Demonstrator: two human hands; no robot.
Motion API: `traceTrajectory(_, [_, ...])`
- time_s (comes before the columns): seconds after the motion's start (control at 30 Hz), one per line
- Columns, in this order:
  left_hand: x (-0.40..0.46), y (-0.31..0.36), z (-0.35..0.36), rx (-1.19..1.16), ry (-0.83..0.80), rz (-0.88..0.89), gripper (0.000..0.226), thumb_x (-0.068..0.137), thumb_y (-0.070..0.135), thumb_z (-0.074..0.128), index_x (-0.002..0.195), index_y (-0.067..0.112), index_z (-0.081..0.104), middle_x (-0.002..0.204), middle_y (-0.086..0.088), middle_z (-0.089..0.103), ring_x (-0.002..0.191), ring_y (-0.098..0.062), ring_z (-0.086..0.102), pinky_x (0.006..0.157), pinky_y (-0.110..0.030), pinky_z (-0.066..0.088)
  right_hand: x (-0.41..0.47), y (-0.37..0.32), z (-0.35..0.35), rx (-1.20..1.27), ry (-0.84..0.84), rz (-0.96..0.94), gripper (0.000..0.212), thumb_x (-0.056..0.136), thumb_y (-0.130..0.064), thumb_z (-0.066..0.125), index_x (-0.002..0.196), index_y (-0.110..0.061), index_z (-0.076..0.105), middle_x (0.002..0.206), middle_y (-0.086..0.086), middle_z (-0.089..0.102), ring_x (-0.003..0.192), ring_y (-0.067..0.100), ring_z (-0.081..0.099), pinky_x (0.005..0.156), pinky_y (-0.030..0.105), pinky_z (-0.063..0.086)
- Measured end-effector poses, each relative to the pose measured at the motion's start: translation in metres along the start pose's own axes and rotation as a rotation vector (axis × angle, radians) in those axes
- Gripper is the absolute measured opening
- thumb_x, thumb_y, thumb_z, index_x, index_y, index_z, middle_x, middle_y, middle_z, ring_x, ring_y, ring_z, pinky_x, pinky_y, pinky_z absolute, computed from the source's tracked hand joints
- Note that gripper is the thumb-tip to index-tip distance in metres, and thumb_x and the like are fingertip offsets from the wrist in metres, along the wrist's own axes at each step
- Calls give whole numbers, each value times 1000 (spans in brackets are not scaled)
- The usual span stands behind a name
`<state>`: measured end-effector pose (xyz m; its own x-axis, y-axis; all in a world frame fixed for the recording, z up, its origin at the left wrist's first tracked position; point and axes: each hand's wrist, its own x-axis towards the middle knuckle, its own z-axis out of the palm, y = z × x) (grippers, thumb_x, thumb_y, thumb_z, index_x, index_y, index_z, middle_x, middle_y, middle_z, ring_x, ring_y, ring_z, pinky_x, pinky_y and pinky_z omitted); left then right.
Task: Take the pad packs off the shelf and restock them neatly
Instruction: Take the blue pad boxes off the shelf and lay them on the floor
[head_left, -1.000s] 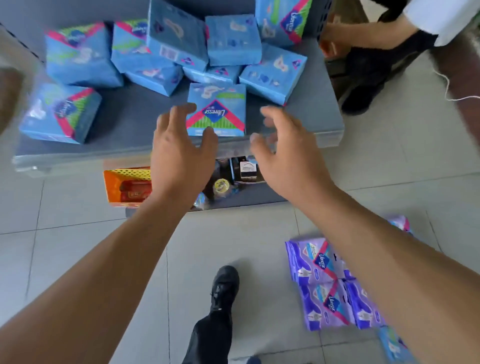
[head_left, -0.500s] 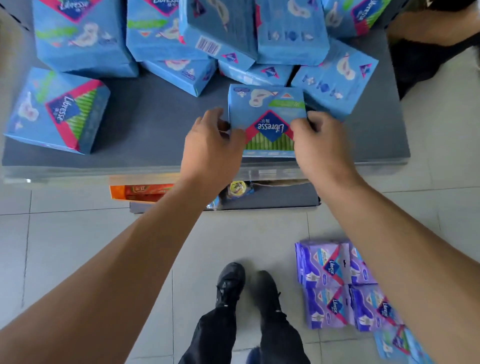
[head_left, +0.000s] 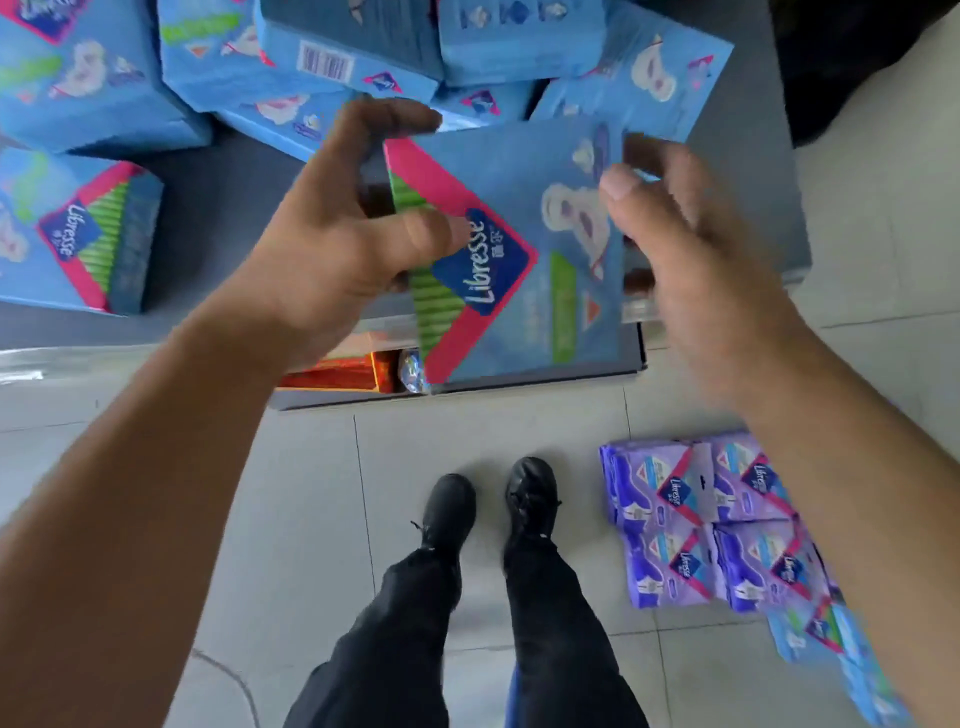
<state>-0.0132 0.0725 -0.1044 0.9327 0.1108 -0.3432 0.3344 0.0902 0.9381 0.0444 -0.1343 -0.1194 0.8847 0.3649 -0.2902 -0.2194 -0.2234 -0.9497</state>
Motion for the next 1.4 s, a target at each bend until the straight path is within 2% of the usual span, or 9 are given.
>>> traceTrajectory(0.13, [7, 19, 29, 108, -153, -64, 53, 65, 15, 77, 112, 22, 53, 83, 0, 74, 72, -19, 69, 69, -35, 57, -18, 0, -21, 97, -108, 25, 29, 86, -28, 61, 115, -26, 59, 103, -7, 72, 99, 11, 67, 88, 28, 52])
traceTrajectory(0.3, [-2, 15, 68, 47, -279, -90, 46, 78, 33, 68, 120, 26, 51, 103, 1, 67, 96, -27, 65, 73, -36, 53, -70, 16, -55, 411, 300, 90, 28, 88, -28, 57, 114, -19, 59, 102, 4, 70, 92, 24, 68, 71, 38, 53])
traceTrajectory(0.47, [-21, -8, 137, 29, -277, -149, 52, 74, 21, 75, 116, 27, 45, 109, -8, 70, 98, -29, 68, 77, -44, 57, -141, 46, -71, 507, 574, 200, 26, 86, -30, 57, 112, -30, 56, 99, 6, 69, 95, 34, 68, 84, 63, 50])
traceTrajectory(0.67, [-50, -41, 239, 202, -362, -220, 30, 76, 26, 74, 98, 24, 53, 107, -8, 70, 89, -21, 70, 71, -34, 55, -232, 83, -105, 601, 870, 305, 23, 83, -23, 59, 105, -32, 58, 91, 1, 72, 82, 18, 73, 64, 31, 56])
traceTrajectory(0.77, [-78, -65, 296, 269, -500, -220, 25, 87, 11, 69, 104, 19, 51, 107, -3, 68, 76, -2, 67, 58, -15, 48, -285, 114, -127, 590, 1024, 392, 25, 85, -28, 65, 109, -33, 60, 105, 5, 69, 92, 19, 72, 77, 40, 58])
traceTrajectory(0.9, [-121, -110, 369, 370, -725, -258, 34, 80, 12, 72, 103, 30, 52, 112, 2, 64, 102, -17, 66, 78, -34, 58, -362, 160, -159, 571, 1223, 467, 18, 96, -22, 59, 112, -28, 57, 102, 1, 68, 88, 13, 71, 71, 27, 55])
traceTrajectory(1.1, [-186, -198, 486, 535, -864, -262, 32, 87, 8, 69, 114, 23, 58, 112, 2, 67, 105, -15, 64, 84, -32, 56, -467, 251, -213, 493, 1324, 651, 21, 96, -25, 59, 115, -20, 55, 103, 2, 68, 88, 12, 69, 72, 27, 55])
traceTrajectory(1.27, [-207, -308, 579, 694, -820, -253, 33, 90, 7, 64, 121, 16, 62, 103, 3, 67, 94, -8, 63, 68, -9, 49, -513, 370, -276, 489, 1279, 771, 25, 95, -28, 60, 118, -19, 55, 95, -7, 66, 81, 2, 67, 57, 10, 49])
traceTrajectory(1.4, [-203, -413, 632, 866, -816, -219, 30, 89, 8, 61, 115, 23, 59, 96, 5, 66, 92, -14, 64, 79, -23, 51, -522, 484, -306, 497, 1223, 856, 32, 93, -33, 61, 121, -19, 55, 102, -2, 66, 87, 8, 68, 62, 19, 49])
